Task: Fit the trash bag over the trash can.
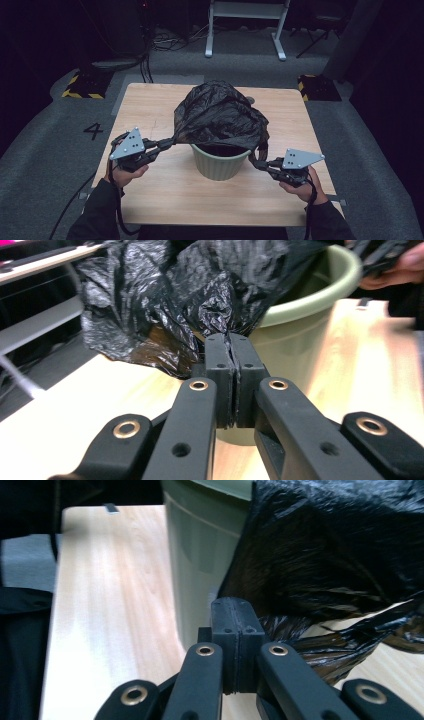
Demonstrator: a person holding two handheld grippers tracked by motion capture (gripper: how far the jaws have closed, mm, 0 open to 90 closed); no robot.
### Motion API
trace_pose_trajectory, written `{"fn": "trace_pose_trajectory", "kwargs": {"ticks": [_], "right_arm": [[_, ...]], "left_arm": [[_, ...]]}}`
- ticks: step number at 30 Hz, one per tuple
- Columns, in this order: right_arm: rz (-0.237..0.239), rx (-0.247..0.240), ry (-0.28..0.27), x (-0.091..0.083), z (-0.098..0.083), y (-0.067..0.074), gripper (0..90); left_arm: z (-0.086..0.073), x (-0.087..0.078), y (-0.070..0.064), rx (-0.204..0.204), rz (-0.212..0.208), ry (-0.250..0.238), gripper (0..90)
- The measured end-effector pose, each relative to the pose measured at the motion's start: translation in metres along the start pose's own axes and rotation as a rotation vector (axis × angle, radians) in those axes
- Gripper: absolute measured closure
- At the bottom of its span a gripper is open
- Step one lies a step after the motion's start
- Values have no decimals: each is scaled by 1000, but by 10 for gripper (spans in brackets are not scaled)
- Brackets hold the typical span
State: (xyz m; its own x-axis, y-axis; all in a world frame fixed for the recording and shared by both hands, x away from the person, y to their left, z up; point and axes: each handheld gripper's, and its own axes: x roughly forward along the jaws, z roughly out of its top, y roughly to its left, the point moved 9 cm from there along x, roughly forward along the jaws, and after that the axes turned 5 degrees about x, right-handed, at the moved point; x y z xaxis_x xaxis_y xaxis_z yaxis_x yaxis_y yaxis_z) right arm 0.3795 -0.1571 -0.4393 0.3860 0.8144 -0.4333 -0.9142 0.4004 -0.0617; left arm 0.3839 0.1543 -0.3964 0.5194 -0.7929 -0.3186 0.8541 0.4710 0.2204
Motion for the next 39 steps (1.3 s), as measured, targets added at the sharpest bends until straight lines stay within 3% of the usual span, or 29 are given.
{"fn": "trace_pose_trajectory", "kwargs": {"ticks": [2, 4, 6, 10, 12, 14, 15, 17, 19, 22, 25, 29, 32, 35, 37, 39], "right_arm": [[6, 0, 16, 1, -3, 1, 897], [8, 7, 34, 3, -7, 0, 781], [3, 11, 53, 4, -10, -1, 649], [2, 13, 32, 2, -6, 3, 414], [-10, 22, 23, 2, -3, 4, 367], [-60, 12, 30, 4, -2, 0, 380], [-105, 8, 46, 6, -3, -4, 436], [-136, 20, 47, 9, -2, -9, 558], [-146, 18, 45, 12, -2, -11, 755], [-109, 17, 55, 15, -6, -8, 892], [-50, 15, 61, 19, -14, 0, 900], [-10, 24, 103, 24, -30, 3, 900], [0, 35, 156, 30, -44, 1, 900], [-28, 58, 228, 41, -62, -11, 900], [-23, 98, 222, 44, -65, -18, 900], [-41, 108, 224, 46, -67, -27, 900]], "left_arm": [[-5, 0, -4, -19, -18, -9, 883], [-13, 5, -8, -12, -20, 31, 883], [-18, 11, -11, -15, -24, 40, 882], [-21, 19, -15, -7, -33, 56, 880], [-22, 22, -17, 0, -31, 67, 879], [-22, 24, -18, -3, -41, 67, 880], [-22, 25, -18, -4, -42, 72, 880], [-25, 28, -18, -3, -36, 87, 880], [-28, 32, -17, -7, -40, 97, 880], [-33, 37, -19, -11, -55, 107, 883], [-39, 43, -22, -11, -68, 123, 885], [-44, 46, -23, -19, -60, 133, 885], [-50, 49, -24, 1, -44, 169, 885], [-58, 56, -18, -13, -38, 192, 884], [-62, 61, -14, -26, -39, 203, 884], [-66, 70, -12, -21, -42, 227, 885]]}}
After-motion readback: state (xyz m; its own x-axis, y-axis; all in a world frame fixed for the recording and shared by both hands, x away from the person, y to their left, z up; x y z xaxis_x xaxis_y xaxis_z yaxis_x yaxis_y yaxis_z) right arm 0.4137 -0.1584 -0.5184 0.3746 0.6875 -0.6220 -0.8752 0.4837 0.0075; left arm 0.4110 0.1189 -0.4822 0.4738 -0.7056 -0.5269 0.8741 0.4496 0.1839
